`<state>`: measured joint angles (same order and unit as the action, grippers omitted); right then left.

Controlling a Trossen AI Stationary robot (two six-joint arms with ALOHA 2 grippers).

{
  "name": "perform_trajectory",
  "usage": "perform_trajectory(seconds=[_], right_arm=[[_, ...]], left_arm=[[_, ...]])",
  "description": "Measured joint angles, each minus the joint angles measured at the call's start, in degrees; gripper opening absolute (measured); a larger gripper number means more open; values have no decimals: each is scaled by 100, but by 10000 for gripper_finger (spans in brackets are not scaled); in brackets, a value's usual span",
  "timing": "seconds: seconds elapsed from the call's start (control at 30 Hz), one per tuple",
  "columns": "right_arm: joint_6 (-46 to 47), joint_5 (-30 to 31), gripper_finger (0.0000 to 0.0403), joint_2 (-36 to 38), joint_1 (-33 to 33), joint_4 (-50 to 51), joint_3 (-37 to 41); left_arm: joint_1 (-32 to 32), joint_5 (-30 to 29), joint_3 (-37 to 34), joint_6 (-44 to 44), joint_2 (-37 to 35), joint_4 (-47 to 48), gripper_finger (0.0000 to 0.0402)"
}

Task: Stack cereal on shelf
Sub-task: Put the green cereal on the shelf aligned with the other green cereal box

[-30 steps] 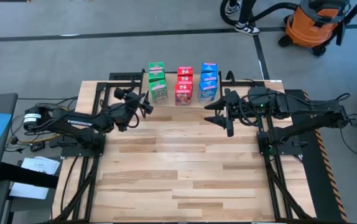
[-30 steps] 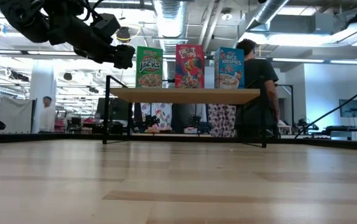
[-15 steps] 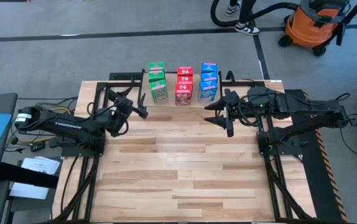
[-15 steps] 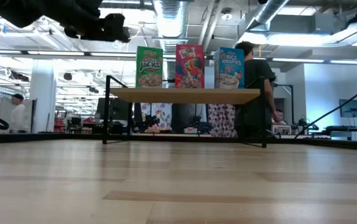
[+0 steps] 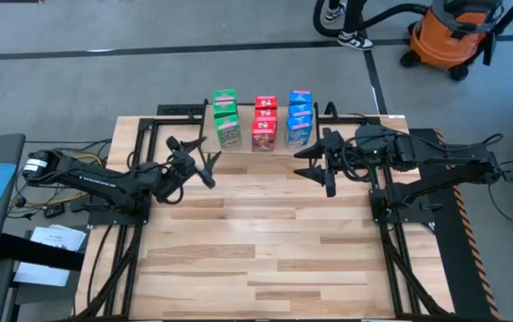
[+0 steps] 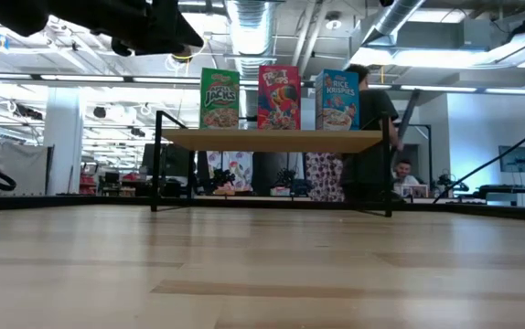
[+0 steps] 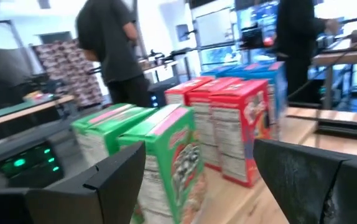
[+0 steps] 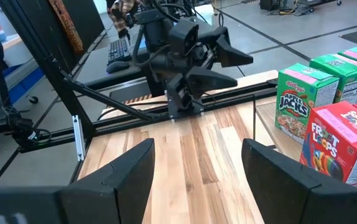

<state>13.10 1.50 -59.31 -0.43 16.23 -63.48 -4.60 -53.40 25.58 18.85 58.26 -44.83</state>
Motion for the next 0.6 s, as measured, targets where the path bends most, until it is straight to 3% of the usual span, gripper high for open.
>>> perform_trajectory(seconds=[0.6], right_arm=[[0, 1, 266, 1, 2, 1, 0]], left_arm=[[354, 1176, 0, -705, -2, 718, 289]])
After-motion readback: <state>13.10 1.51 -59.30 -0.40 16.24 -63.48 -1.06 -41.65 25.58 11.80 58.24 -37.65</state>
